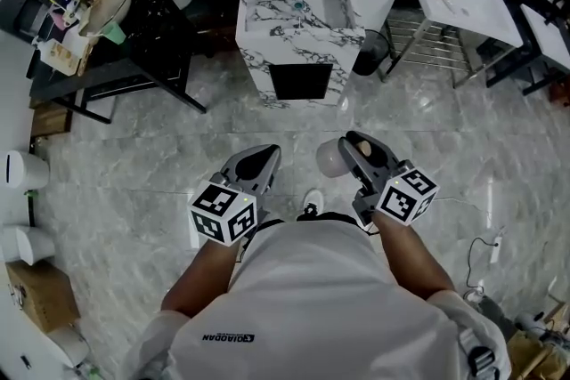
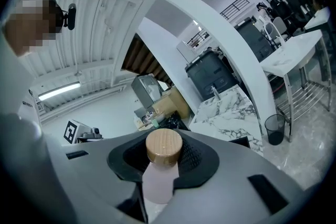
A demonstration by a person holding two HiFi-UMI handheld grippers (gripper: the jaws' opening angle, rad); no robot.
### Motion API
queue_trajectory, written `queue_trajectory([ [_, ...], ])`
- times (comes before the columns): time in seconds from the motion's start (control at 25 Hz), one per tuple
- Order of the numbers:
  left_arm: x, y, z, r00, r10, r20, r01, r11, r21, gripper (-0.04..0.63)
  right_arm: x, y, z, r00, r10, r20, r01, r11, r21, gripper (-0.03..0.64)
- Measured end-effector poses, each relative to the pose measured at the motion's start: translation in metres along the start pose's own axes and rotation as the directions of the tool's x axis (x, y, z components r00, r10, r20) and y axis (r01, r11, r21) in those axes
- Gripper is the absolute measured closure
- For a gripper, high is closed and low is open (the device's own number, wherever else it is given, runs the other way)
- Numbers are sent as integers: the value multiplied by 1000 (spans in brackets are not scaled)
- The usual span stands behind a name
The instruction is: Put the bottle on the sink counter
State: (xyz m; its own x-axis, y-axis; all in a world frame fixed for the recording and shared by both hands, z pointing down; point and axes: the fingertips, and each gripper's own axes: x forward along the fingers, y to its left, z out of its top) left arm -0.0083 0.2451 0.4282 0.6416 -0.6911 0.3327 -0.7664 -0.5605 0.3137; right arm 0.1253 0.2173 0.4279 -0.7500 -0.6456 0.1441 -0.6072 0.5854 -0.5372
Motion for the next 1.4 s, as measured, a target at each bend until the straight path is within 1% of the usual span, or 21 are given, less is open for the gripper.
queue_trajectory([
  [0.2, 31, 4, 13, 1000, 5, 2, -5, 1000, 18, 581, 10, -23, 17, 1000, 15, -7, -15, 1000, -6, 489],
  [0.32, 47, 9, 22, 1000, 12, 10, -12, 1000, 4, 581, 13, -39, 27, 1000, 18, -3, -18, 1000, -6, 489],
  [0.4, 53, 12, 25, 1000, 20, 16, -20, 1000, -7, 581, 13, -45, 33, 1000, 20, -4, -20, 1000, -11, 489],
  [0.68, 65, 20, 32, 999, 47, 10, -47, 999, -14, 581, 16, -62, 41, 1000, 22, 2, -22, 1000, 3, 489],
  [0.96, 85, 27, 36, 1000, 23, -7, -23, 1000, -10, 581, 22, -76, 46, 1000, 9, -7, -9, 1000, 1, 489],
  [1.12, 102, 34, 38, 1000, 3, -11, -3, 1000, -2, 581, 28, -93, 45, 1000, -8, -7, 8, 1000, 4, 489],
  [1.4, 124, 62, 50, 1000, 7, -3, -7, 1000, -3, 581, 58, -108, 59, 1000, -4, -12, 4, 1000, -3, 489],
])
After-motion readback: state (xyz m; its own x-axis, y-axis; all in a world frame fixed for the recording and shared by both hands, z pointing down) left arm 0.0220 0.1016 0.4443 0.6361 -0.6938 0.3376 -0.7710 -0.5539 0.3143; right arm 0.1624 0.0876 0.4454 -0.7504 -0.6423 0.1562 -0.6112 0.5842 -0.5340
